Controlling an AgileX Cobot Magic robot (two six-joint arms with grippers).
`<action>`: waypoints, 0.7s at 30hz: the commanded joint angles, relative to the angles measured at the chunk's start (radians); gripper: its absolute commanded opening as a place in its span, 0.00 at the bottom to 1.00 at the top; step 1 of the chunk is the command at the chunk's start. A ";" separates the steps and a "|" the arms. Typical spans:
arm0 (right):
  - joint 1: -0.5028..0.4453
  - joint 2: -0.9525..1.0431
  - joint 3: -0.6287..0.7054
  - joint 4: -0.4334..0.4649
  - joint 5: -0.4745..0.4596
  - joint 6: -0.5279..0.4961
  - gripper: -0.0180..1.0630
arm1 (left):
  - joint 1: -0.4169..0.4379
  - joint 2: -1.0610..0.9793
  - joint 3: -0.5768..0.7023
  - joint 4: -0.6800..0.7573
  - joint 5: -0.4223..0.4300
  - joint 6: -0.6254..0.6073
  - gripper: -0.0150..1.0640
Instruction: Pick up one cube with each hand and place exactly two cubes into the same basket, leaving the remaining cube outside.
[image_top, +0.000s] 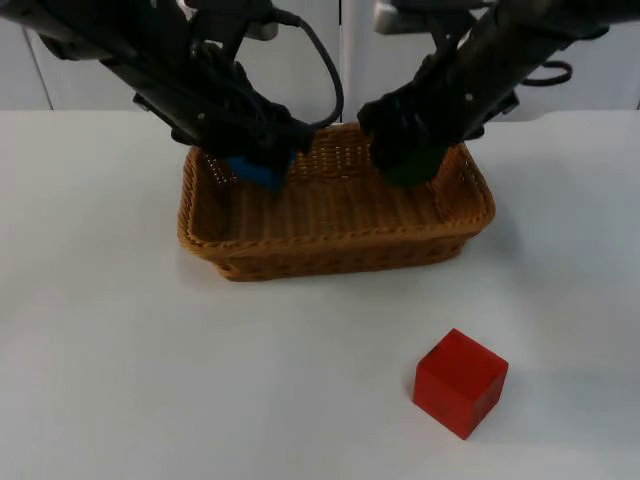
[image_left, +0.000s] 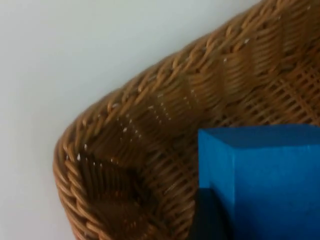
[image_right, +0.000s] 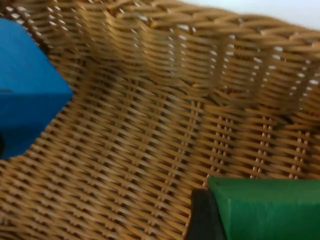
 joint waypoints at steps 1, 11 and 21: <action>0.006 0.007 -0.010 0.001 -0.023 -0.005 0.02 | 0.001 0.005 -0.005 -0.001 -0.019 0.003 0.01; 0.006 0.031 -0.010 -0.003 -0.022 -0.005 0.02 | 0.001 0.042 -0.005 -0.001 -0.032 0.003 0.01; 0.006 0.031 -0.010 -0.001 -0.014 -0.005 0.19 | 0.001 0.042 -0.005 0.001 -0.024 0.003 0.01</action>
